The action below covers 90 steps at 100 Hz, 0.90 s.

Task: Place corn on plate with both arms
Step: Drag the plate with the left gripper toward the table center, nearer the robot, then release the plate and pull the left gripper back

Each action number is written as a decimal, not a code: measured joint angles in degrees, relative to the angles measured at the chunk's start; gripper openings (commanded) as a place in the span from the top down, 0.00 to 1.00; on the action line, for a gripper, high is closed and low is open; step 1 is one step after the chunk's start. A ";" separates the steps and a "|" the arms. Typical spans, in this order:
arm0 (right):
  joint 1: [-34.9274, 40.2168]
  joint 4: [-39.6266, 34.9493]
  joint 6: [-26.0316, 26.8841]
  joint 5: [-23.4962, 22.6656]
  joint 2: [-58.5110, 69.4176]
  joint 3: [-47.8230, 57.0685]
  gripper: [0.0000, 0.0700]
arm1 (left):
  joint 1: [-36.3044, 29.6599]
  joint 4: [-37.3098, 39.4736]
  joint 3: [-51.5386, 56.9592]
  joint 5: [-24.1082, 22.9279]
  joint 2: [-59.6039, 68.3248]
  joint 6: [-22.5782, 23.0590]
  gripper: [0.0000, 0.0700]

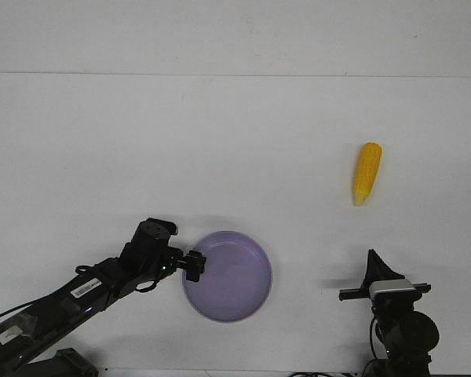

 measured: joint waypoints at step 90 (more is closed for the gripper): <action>0.00 0.00 1.62 -0.13 0.00 0.00 0.98 | 0.13 -24.87 -2.21 -17.49 -55.15 6.45 0.28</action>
